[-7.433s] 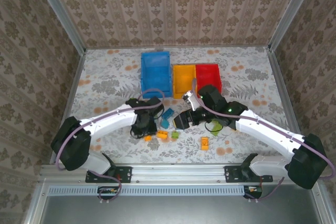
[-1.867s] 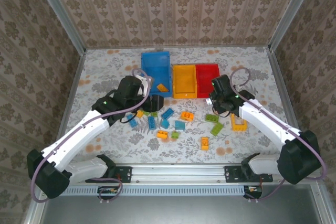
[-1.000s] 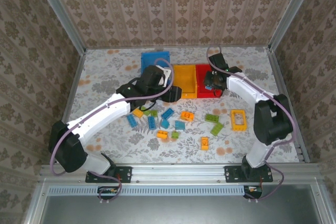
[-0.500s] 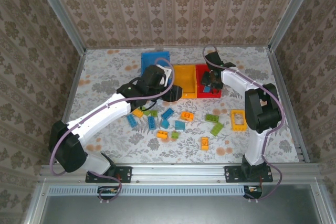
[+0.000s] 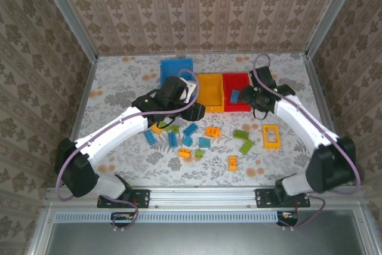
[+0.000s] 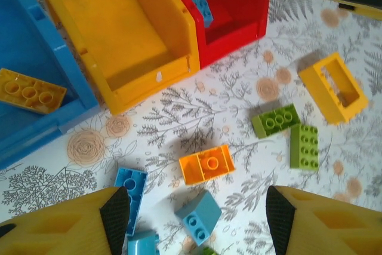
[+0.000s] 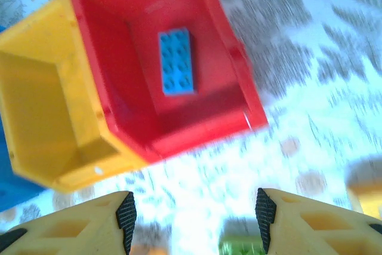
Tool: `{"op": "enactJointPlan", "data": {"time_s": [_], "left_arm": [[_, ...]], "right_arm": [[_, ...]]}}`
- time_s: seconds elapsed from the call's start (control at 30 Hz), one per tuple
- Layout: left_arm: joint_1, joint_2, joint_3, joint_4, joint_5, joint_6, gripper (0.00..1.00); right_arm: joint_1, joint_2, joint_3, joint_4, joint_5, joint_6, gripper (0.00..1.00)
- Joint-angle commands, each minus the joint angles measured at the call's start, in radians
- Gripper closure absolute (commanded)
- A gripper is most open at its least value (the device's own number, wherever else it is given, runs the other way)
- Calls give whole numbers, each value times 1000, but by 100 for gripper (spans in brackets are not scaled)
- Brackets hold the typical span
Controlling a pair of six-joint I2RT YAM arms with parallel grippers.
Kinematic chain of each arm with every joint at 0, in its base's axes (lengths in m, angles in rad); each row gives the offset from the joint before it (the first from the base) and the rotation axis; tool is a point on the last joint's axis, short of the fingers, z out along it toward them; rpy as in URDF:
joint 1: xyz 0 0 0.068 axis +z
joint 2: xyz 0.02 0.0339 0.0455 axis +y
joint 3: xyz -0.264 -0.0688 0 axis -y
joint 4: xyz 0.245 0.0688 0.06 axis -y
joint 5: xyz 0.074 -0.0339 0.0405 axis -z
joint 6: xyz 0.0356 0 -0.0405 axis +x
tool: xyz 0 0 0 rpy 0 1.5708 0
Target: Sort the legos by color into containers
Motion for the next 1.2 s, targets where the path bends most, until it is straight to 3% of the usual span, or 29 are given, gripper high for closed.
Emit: {"op": "enactJointPlan", "data": {"time_s": [0.0, 0.13, 0.33, 0.5, 0.7, 0.87, 1.07, 1.17], "left_arm": [[0, -65, -49, -75, 57, 77, 35], [1, -92, -99, -80, 77, 70, 35], [-3, -97, -118, -62, 83, 55, 35], [-7, -101, -120, -52, 95, 46, 35], [-8, -119, -133, -52, 115, 43, 35], [-10, -125, -140, -30, 136, 31, 35], [-11, -120, -126, -9, 138, 10, 35], [-11, -132, -96, -15, 113, -5, 35]], "right_arm": [[48, -81, -131, -97, -87, 243, 41], [91, -61, -156, -198, -75, 259, 39], [106, -45, -260, -281, -165, 255, 36], [119, -11, -311, -222, -197, 291, 33], [119, 68, -373, -88, -190, 334, 36], [116, 115, -386, -29, -145, 311, 44], [121, 77, -374, -38, -92, 260, 74], [167, -32, -302, -150, -32, 231, 81]]}}
